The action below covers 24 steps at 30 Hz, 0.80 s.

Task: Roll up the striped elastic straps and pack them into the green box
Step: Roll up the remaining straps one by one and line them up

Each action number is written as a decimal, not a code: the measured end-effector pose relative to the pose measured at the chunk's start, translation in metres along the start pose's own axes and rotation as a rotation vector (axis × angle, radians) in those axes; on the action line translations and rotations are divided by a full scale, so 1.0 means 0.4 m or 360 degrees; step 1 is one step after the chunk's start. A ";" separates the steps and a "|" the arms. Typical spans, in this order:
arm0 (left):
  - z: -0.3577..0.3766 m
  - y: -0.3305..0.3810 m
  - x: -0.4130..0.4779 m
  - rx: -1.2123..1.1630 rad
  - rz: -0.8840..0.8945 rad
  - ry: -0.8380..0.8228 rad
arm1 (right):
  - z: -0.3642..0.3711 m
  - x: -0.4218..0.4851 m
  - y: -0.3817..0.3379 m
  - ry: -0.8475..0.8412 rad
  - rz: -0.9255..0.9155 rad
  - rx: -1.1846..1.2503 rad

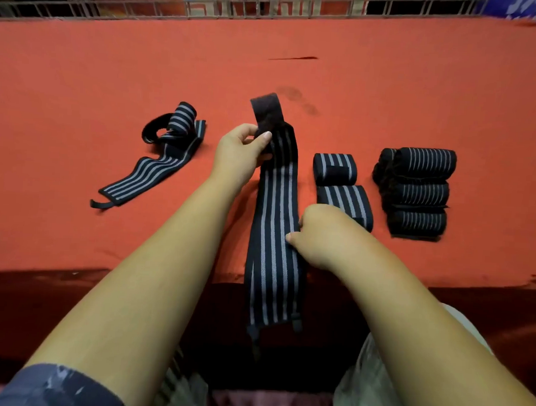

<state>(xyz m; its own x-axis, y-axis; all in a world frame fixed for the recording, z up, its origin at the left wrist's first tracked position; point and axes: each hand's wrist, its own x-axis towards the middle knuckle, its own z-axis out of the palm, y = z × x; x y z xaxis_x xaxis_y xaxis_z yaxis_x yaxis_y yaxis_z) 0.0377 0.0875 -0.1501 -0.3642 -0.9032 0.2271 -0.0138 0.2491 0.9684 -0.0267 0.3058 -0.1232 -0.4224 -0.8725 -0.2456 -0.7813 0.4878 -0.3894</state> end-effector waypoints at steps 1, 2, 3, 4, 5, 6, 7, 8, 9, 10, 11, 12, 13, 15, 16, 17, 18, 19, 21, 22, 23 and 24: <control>0.002 -0.014 0.007 0.0002 -0.0005 0.0002 | 0.008 0.006 -0.007 -0.0012 0.0038 -0.0027; 0.004 -0.022 0.007 0.0005 -0.0008 0.0002 | 0.015 0.015 -0.010 -0.0030 0.0063 -0.0057; 0.006 -0.033 0.012 0.0004 -0.0019 0.0004 | 0.018 0.021 -0.012 -0.0043 0.0082 -0.0072; 0.009 -0.041 0.014 0.0005 -0.0037 0.0005 | 0.024 0.026 -0.013 -0.0046 0.0096 -0.0065; 0.013 -0.048 0.017 0.0006 -0.0053 0.0003 | 0.026 0.030 -0.014 -0.0056 0.0109 -0.0042; 0.017 -0.053 0.020 0.0015 -0.0063 -0.0004 | 0.028 0.037 -0.013 -0.0097 0.0125 -0.0024; 0.022 -0.058 0.025 0.0023 -0.0064 -0.0014 | 0.025 0.037 -0.017 -0.0170 0.0148 -0.0015; 0.027 -0.060 0.029 0.0031 -0.0056 -0.0020 | 0.023 0.034 -0.020 -0.0245 0.0172 -0.0003; 0.032 -0.063 0.034 0.0044 -0.0051 -0.0020 | 0.017 0.032 -0.024 -0.0299 0.0193 0.0057; 0.037 -0.064 0.041 0.0077 -0.0050 -0.0009 | 0.012 0.033 -0.026 -0.0330 0.0218 0.0151; 0.040 -0.069 0.049 0.0131 -0.0053 0.0011 | 0.002 0.031 -0.030 -0.0353 0.0250 0.0212; 0.042 -0.075 0.059 0.0187 -0.0045 0.0021 | -0.009 0.033 -0.037 -0.0377 0.0275 0.0208; 0.042 -0.086 0.072 0.0245 -0.0035 0.0021 | -0.019 0.041 -0.042 -0.0399 0.0277 0.0149; 0.044 -0.110 0.095 0.0353 -0.0017 0.0007 | -0.038 0.067 -0.055 -0.0386 0.0252 -0.0034; 0.046 -0.119 0.104 0.0398 -0.0028 0.0014 | -0.047 0.076 -0.064 -0.0336 0.0254 -0.0072; 0.050 -0.127 0.113 0.0406 -0.0059 0.0023 | -0.055 0.088 -0.068 -0.0277 0.0242 -0.0056; 0.054 -0.134 0.120 0.0389 -0.0102 0.0028 | -0.060 0.102 -0.068 -0.0224 0.0243 0.0012; 0.057 -0.141 0.127 0.0385 -0.0157 0.0040 | -0.068 0.112 -0.074 -0.0185 0.0265 0.0103; 0.057 -0.146 0.137 0.0492 -0.0266 0.0050 | -0.074 0.126 -0.075 -0.0154 0.0281 0.0227; 0.057 -0.149 0.144 0.0579 -0.0300 0.0037 | -0.074 0.136 -0.072 -0.0150 0.0251 0.0231; 0.057 -0.149 0.148 0.0648 -0.0317 0.0016 | -0.071 0.140 -0.068 -0.0111 0.0214 0.0237; 0.057 -0.151 0.153 0.0690 -0.0333 -0.0001 | -0.068 0.144 -0.065 -0.0046 0.0182 0.0279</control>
<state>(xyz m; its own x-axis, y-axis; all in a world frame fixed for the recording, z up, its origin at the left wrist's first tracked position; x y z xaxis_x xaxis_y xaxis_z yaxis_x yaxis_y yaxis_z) -0.0051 0.0253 -0.1971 -0.3129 -0.9493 0.0318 -0.4739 0.1850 0.8609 -0.0431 0.2421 -0.1029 -0.4882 -0.8114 -0.3213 -0.6361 0.5829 -0.5055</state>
